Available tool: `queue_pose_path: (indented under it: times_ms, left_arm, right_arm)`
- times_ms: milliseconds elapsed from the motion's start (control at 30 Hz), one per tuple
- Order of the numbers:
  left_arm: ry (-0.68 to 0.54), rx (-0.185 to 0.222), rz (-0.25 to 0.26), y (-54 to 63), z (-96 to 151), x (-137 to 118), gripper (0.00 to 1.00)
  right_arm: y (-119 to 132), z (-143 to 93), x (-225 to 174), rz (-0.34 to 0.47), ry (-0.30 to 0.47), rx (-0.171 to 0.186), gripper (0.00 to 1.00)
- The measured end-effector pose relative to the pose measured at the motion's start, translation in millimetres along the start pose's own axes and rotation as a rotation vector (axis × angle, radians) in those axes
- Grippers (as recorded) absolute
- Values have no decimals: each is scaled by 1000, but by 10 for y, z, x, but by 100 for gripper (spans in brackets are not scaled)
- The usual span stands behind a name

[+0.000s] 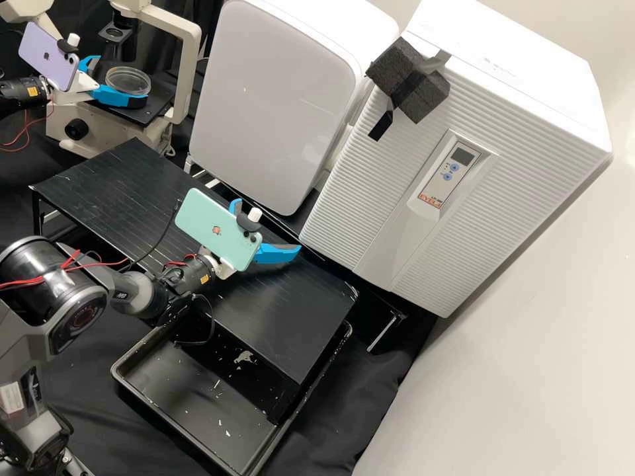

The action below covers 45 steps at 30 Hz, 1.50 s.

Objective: Place the petri dish on the bench

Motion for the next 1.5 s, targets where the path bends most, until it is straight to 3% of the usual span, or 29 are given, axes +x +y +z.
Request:
queue_pose_path:
  times_ms: [133, 167, 967, 1500]
  left_arm:
    - [-2, 0, -1, -10, 6, 18, 100]
    - [-2, 0, -3, -17, 4, 20, 0]
    - [12, 3, -5, -50, 3, 49, 0]
    - [11, -16, -1, -54, 2, 52, 0]
  right_arm:
    - [0, 0, 0, 0, 0, 0, 100]
    - [0, 0, 0, 0, 0, 0, 100]
    - [0, 0, 0, 0, 0, 0, 100]
    - [0, 0, 0, 0, 0, 0, 100]
